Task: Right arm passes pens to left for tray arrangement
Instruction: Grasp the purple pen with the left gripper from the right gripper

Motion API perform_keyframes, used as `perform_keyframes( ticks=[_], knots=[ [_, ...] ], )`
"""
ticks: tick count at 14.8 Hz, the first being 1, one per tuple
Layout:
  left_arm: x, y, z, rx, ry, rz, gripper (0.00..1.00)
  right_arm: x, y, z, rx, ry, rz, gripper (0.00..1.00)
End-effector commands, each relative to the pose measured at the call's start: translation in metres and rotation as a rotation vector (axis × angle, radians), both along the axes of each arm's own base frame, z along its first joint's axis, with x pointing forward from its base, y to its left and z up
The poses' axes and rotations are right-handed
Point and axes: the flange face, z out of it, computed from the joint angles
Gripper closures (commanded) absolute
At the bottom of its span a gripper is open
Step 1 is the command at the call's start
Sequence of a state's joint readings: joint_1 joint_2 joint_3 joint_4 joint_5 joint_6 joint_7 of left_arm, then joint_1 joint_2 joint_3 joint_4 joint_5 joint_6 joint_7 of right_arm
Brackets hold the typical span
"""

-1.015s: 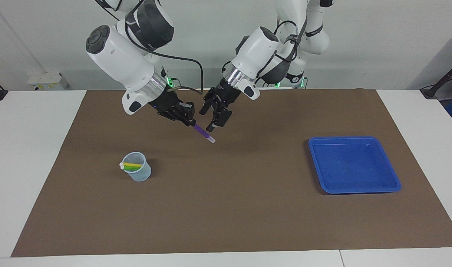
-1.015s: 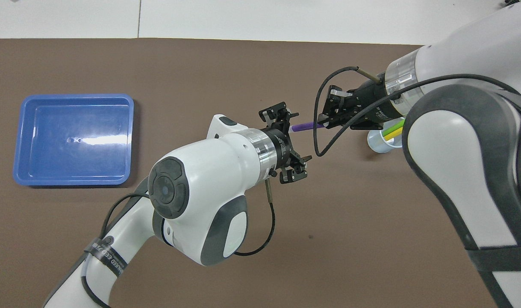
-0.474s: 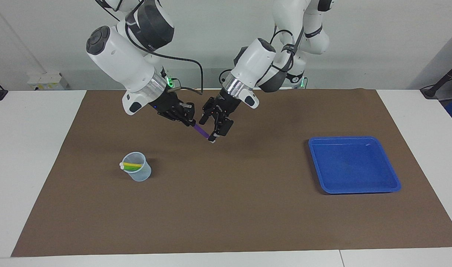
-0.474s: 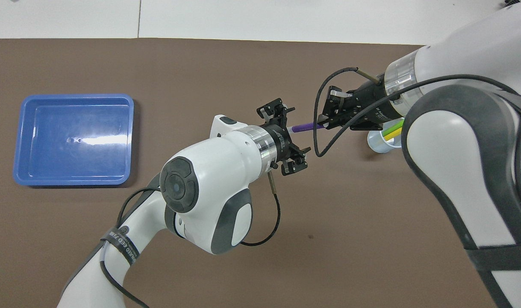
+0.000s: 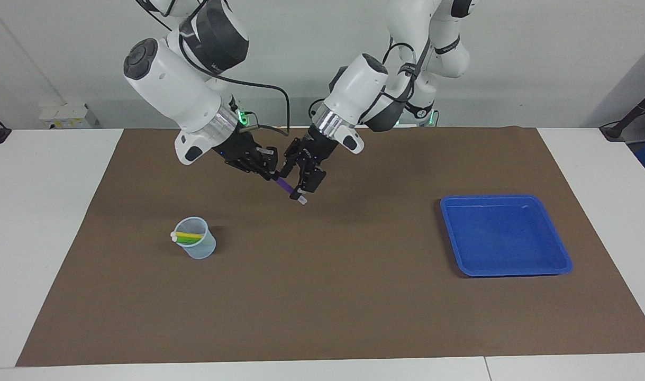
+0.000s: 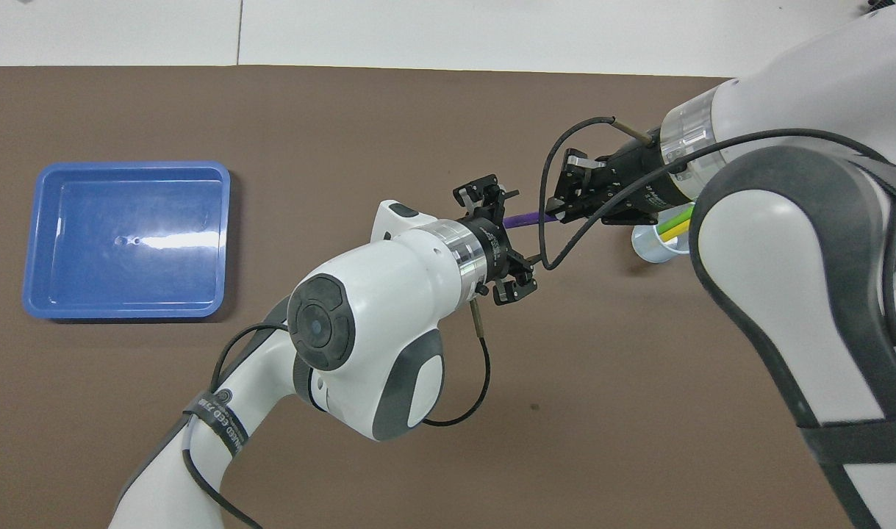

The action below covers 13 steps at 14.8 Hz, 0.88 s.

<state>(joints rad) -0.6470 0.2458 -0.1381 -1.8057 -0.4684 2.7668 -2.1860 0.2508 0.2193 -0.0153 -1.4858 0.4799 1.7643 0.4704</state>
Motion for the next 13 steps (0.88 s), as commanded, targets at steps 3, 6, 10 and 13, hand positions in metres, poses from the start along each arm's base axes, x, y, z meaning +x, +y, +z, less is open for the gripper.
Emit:
perform_keyframes(
  ticks=[3,6,10,13],
  knots=[
    [0.003,-0.005,0.0,0.013,-0.018,-0.006,0.42,-0.001,-0.002,0.0,0.024,0.005,-0.019,0.97],
    [0.003,-0.003,-0.001,0.02,-0.011,-0.011,0.49,-0.001,-0.002,0.0,0.024,0.004,-0.017,0.97],
    [0.008,0.0,0.0,0.042,-0.021,-0.029,0.66,-0.001,-0.002,0.0,0.024,0.003,-0.018,0.97],
    [0.014,0.004,0.006,0.069,-0.005,-0.062,0.66,0.0,-0.002,0.0,0.024,0.003,-0.02,0.96]
  ],
)
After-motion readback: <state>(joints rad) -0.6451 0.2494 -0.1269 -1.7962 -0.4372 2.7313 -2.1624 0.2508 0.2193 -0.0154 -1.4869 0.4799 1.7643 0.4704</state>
